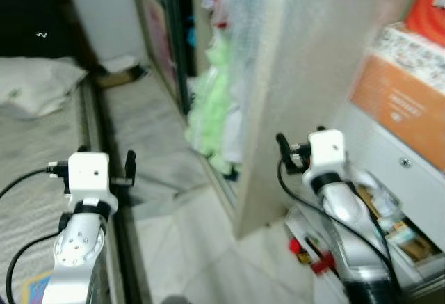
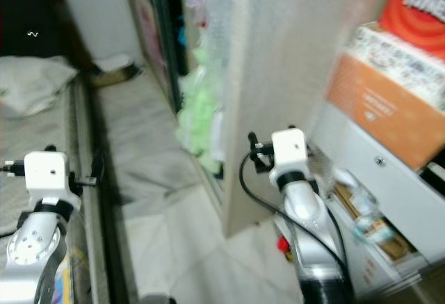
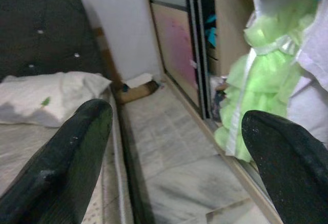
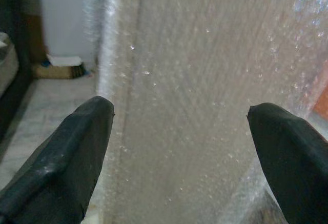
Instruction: Clean up the room
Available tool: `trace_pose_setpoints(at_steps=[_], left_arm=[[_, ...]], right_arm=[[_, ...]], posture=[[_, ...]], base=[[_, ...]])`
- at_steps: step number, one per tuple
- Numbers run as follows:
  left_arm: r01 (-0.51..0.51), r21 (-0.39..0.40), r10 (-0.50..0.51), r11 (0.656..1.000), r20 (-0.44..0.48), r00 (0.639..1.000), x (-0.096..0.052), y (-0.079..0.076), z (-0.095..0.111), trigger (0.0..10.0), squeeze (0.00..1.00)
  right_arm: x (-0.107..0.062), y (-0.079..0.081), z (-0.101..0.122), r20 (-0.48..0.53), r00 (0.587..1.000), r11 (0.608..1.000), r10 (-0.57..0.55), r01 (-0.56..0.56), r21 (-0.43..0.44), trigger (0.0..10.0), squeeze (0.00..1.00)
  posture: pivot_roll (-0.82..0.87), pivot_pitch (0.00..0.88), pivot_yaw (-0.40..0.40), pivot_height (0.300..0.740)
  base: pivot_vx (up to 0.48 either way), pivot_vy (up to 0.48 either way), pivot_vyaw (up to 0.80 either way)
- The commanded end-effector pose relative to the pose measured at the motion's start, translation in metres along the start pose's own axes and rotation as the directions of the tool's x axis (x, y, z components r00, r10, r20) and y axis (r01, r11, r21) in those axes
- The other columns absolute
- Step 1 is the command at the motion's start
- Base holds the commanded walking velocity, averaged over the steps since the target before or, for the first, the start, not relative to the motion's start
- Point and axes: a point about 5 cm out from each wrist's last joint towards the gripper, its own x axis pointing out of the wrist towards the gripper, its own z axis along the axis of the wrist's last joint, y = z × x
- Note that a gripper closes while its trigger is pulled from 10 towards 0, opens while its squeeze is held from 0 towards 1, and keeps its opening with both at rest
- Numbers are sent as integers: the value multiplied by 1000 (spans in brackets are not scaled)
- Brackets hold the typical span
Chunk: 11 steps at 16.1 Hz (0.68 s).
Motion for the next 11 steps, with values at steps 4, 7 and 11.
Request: trace_pose_setpoints(at_steps=[4,7,11], left_arm=[[-65,4,65,998,-30,997,-17,10,-3,10000,0],[-62,5,63,998,-22,998,-13,10,-1,10000,0],[-55,0,55,998,-20,998,-11,8,-1,10000,0]], right_arm=[[-21,-17,-4,-40,999,999,-32,32,-22,10000,0],[-26,-13,-2,-35,999,999,-1,0,-32,10000,0],[-29,-11,0,-29,998,998,47,-48,-41,10000,0]], posture=[[0,0,-8,740],[-4,0,-7,740],[-3,0,-10,740]], base=[[0,0,800],[0,0,800],[0,0,800]])
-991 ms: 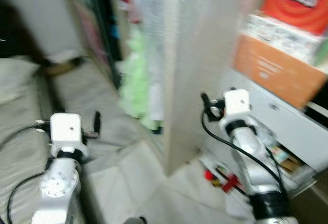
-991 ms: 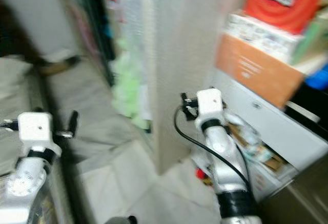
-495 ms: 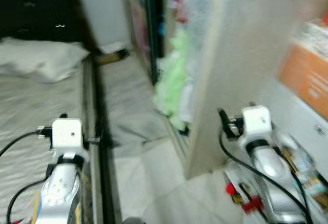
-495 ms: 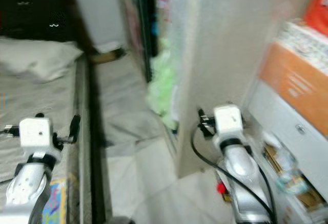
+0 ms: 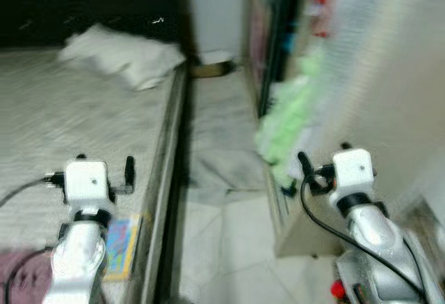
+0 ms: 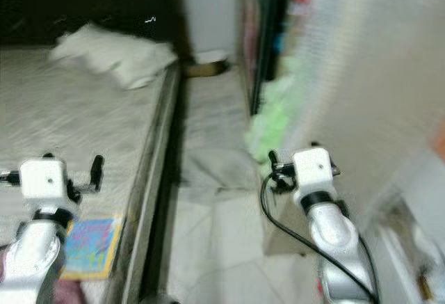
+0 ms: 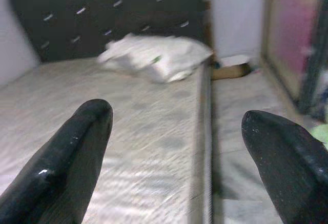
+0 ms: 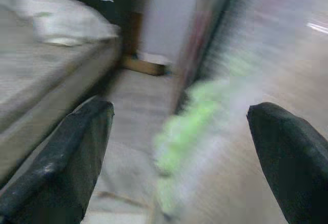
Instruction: Clean up the room
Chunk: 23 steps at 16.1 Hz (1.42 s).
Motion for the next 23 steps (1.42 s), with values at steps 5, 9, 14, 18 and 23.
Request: trace_pose_setpoints(at_steps=[5,9,14,18,23], left_arm=[[2,1,-2,1000,-6,1000,1,-2,0,10000,0],[6,-3,-6,1000,-5,1000,3,-3,0,10000,0],[1,-4,-1,1000,-2,1000,4,-3,1,10000,0],[-4,-12,4,1000,10,1000,9,-4,4,10000,0],[5,-37,-3,999,51,999,24,-13,14,10000,0]], right_arm=[[0,-1,1,4,1000,1000,26,-26,-1,10000,0],[5,1,3,12,999,999,38,-38,-3,10000,0],[9,3,5,23,999,999,48,-48,-1,10000,0],[29,10,17,85,994,997,74,-75,6,10000,0],[53,40,34,162,971,983,178,-184,23,10000,0]], posture=[[3,0,-17,740],[4,0,-17,740],[9,0,-20,740],[9,0,-12,740],[13,0,-14,740]], base=[[0,0,800],[0,0,800],[0,0,800],[0,0,800],[0,0,794]])
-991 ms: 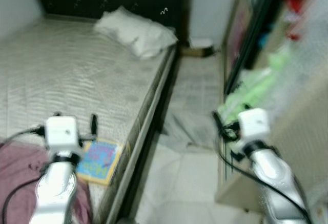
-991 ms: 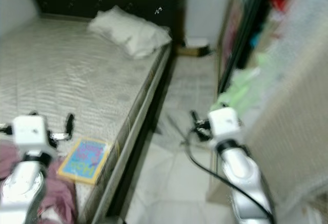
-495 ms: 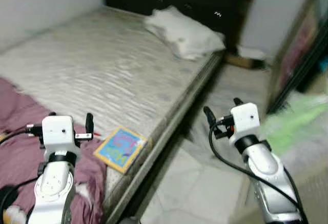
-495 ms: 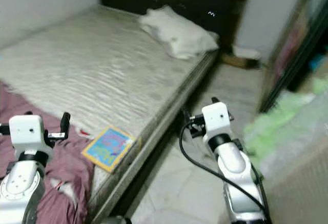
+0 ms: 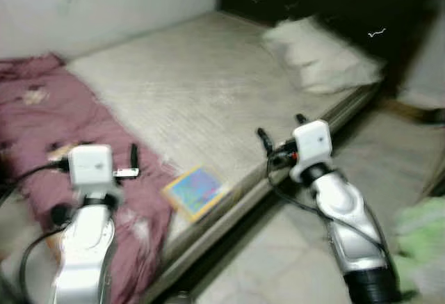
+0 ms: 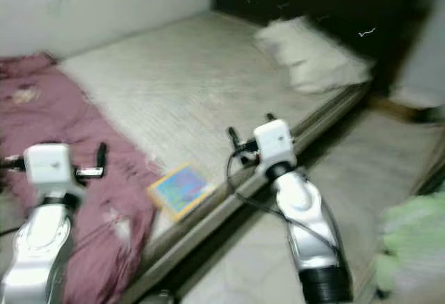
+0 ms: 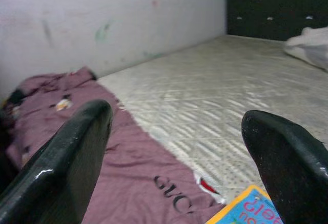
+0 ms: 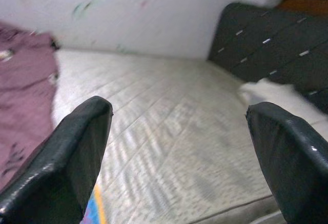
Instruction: Clean up the room
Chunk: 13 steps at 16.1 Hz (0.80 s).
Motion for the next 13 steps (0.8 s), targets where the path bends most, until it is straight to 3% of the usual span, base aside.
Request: trace_pose_setpoints(at_steps=[1,4,13], left_arm=[[-13,13,13,1000,-1,1000,4,3,1,10000,0],[-14,1,14,1000,7,1000,7,-1,2,10000,0],[-6,-11,6,1000,4,1000,12,-3,0,10000,0]], right_arm=[[12,9,14,63,998,1000,30,-31,1,10000,0],[26,13,21,91,996,999,26,-29,29,10000,0],[34,13,20,101,995,999,10,-15,46,10000,0]], posture=[[14,0,-14,740],[17,0,-15,740],[15,0,-13,740]], base=[[0,0,763],[0,0,792],[0,0,800]])
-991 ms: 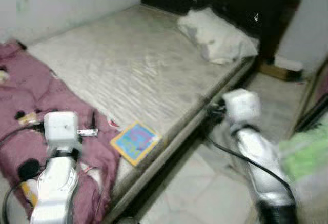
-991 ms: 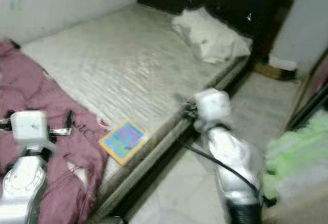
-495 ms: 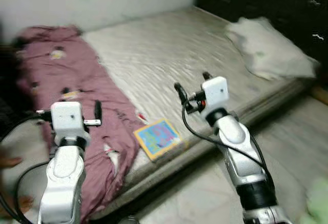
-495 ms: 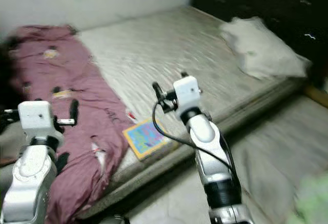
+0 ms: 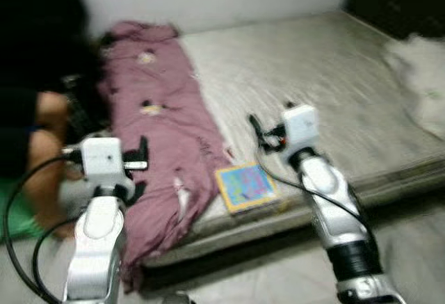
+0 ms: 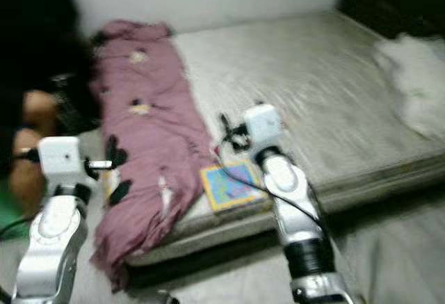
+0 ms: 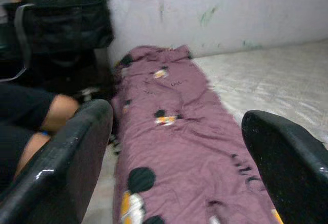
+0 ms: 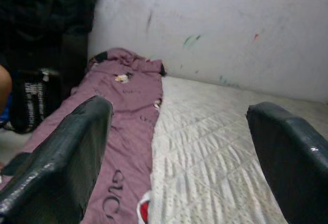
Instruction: Clean up the room
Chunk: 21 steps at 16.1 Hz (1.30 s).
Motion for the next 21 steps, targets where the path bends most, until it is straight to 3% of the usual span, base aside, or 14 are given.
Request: trace_pose_setpoints(at_steps=[1,9,13,21], left_arm=[[-22,16,23,1000,-5,1000,2,7,-1,10000,0],[1,18,-1,1000,10,1000,2,5,0,10000,0],[33,17,-33,999,29,999,0,3,2,10000,0],[57,15,-58,998,42,997,-1,1,3,10000,0]], right_arm=[[5,10,5,26,999,1000,26,-26,15,10000,0],[5,8,4,31,999,1000,23,-23,11,10000,0],[5,7,3,36,999,1000,19,-19,18,10000,0],[6,6,2,36,999,1000,9,-10,22,10000,0]], posture=[[14,0,-12,740],[17,0,-16,740],[19,0,-15,740],[22,0,-16,740]], base=[[0,0,800],[0,0,799],[0,0,0],[308,0,0]])
